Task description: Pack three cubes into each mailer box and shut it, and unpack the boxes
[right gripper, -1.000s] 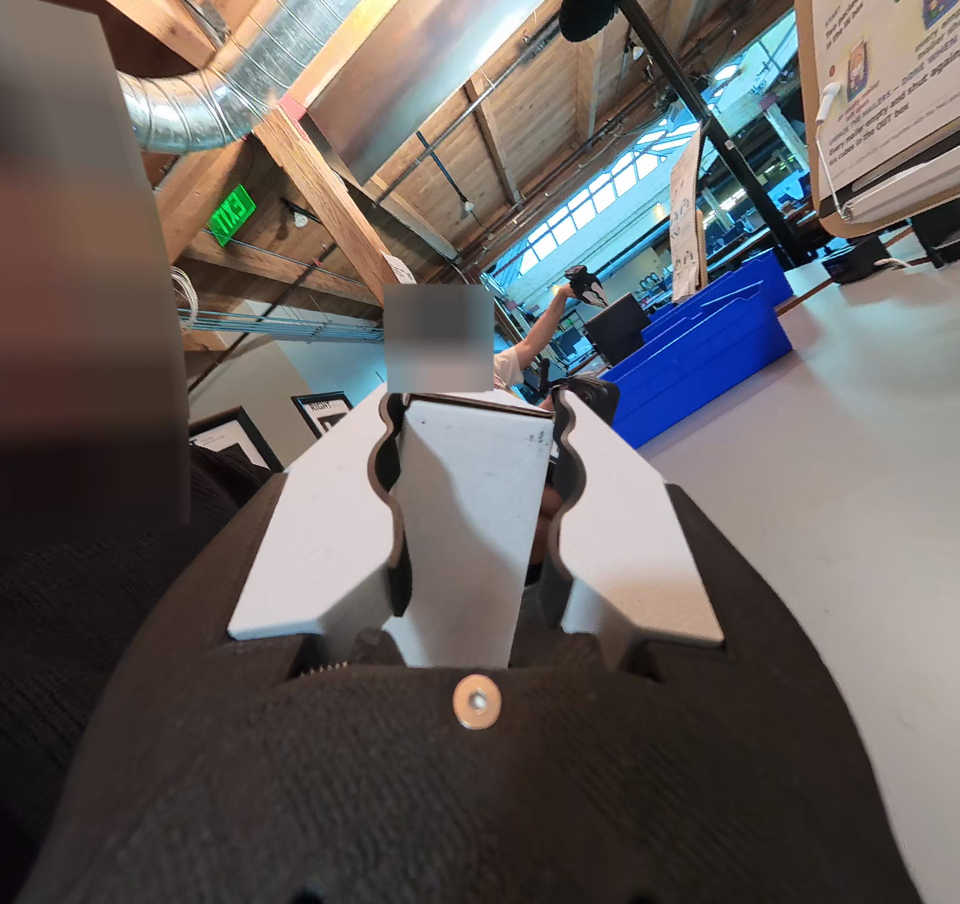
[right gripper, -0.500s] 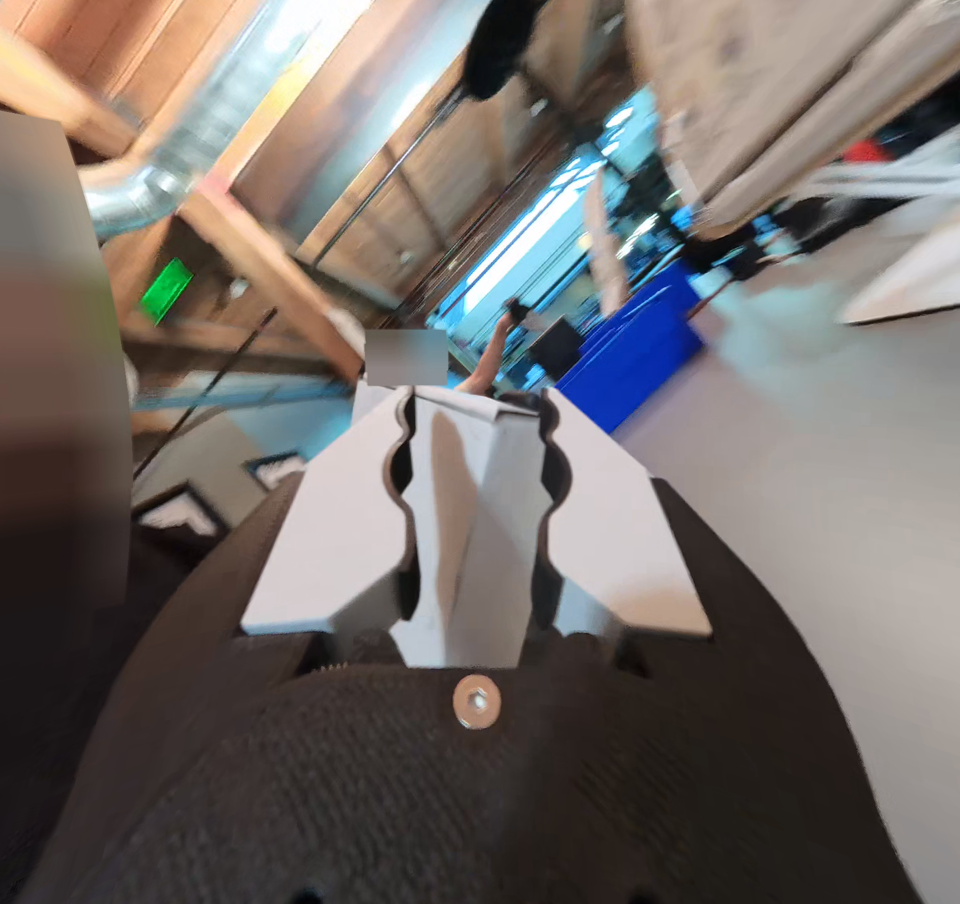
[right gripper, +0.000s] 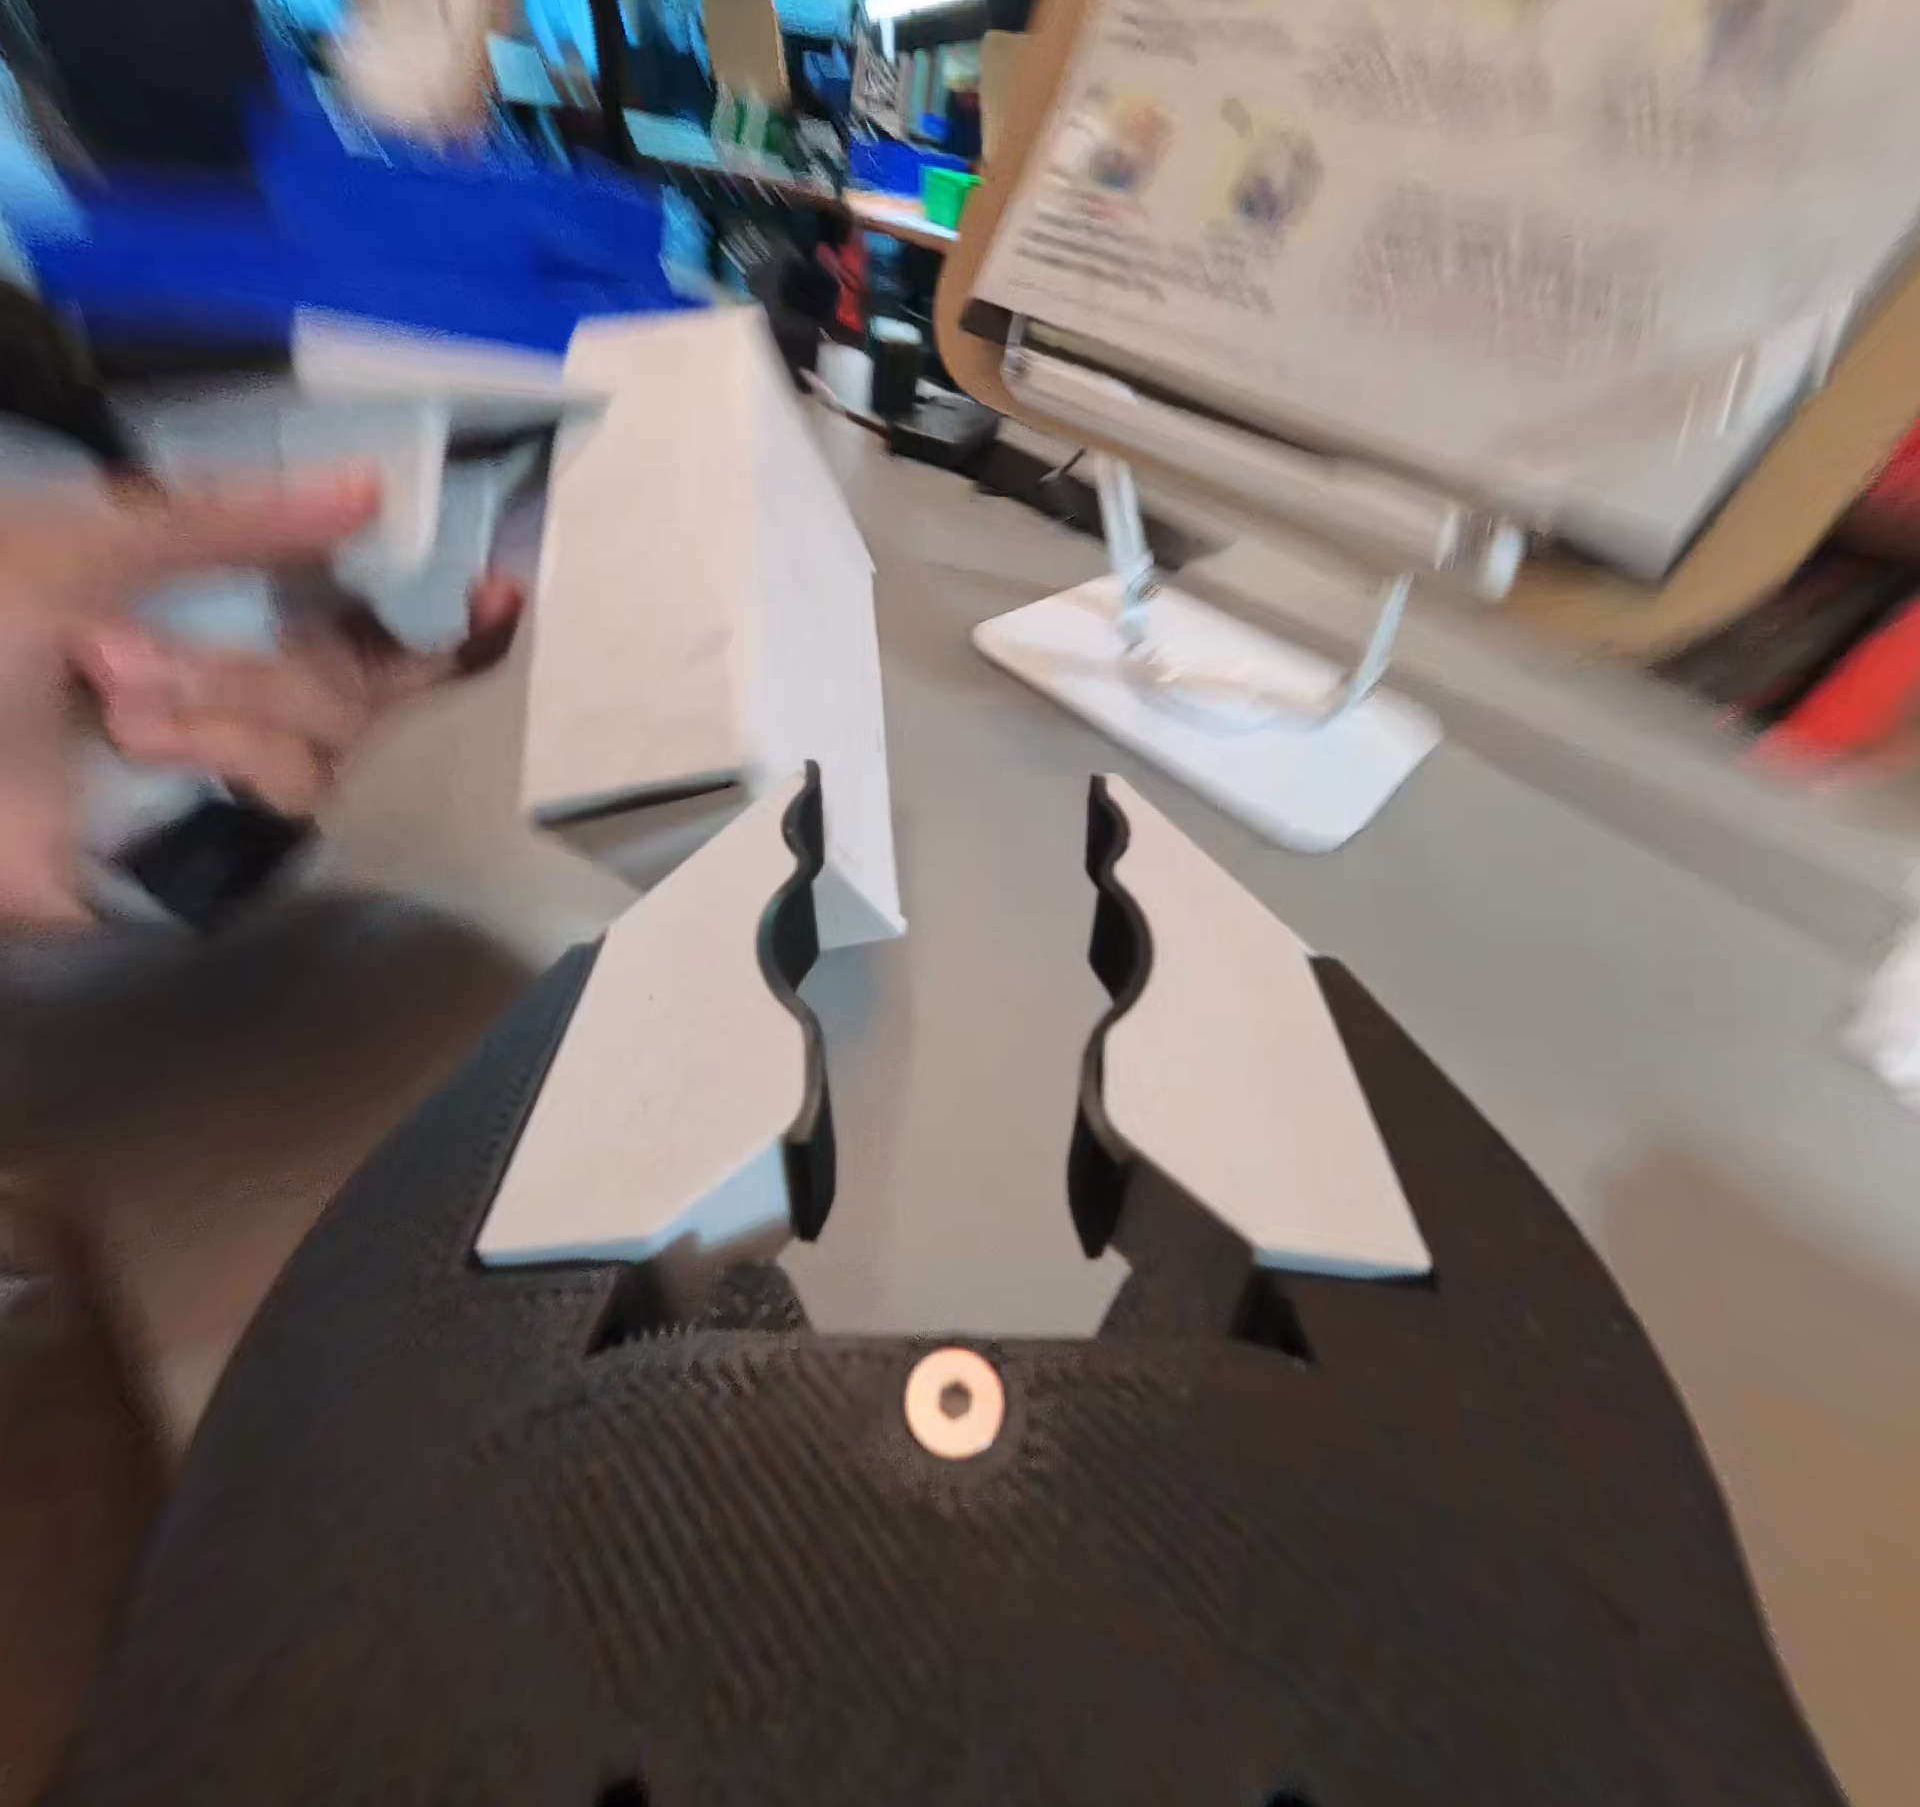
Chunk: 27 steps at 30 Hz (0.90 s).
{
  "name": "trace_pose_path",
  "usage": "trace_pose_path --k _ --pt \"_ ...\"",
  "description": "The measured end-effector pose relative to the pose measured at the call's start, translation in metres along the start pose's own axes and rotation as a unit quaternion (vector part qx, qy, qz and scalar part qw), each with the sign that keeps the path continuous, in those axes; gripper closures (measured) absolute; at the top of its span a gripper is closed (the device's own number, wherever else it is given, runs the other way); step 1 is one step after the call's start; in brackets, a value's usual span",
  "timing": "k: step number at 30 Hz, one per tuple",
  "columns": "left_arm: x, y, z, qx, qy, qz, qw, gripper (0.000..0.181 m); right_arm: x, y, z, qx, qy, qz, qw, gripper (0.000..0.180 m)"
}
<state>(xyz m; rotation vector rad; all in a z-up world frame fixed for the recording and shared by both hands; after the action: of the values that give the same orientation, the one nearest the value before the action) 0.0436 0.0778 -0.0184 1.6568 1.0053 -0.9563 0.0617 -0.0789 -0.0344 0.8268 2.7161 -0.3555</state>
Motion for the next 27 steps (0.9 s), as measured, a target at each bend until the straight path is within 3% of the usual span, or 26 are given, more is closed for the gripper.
trace_pose_path --k 3,7,15,27 --pt "-0.006 0.001 0.006 -0.01 0.039 -0.017 0.999 0.181 0.033 0.001 -0.017 -0.012 -0.18 0.069 0.981 0.135" --pt "-0.017 0.004 0.02 -0.017 0.083 -0.032 0.996 0.181 0.056 -0.003 -0.033 -0.038 -0.294 0.123 0.947 0.139" --pt "-0.033 0.01 0.057 -0.014 0.116 -0.036 0.992 0.181 0.053 0.005 -0.031 0.016 -0.278 0.123 0.953 0.121" --pt "-0.036 0.008 0.075 0.001 0.111 -0.032 0.993 0.181 0.036 0.004 -0.023 0.035 -0.309 0.148 0.939 0.138"
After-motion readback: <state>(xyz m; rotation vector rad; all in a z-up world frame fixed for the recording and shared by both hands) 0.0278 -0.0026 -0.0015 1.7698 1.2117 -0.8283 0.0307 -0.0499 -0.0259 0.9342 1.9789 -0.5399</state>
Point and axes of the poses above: each gripper's, where its closed fingertips meet, y out along the fingers, z out of its underside, x = y × z across the jaws, the point moved 1 cm from there along -y, back along the fingers, and after that the axes turned 10 degrees about -y, right-handed, at the moved point
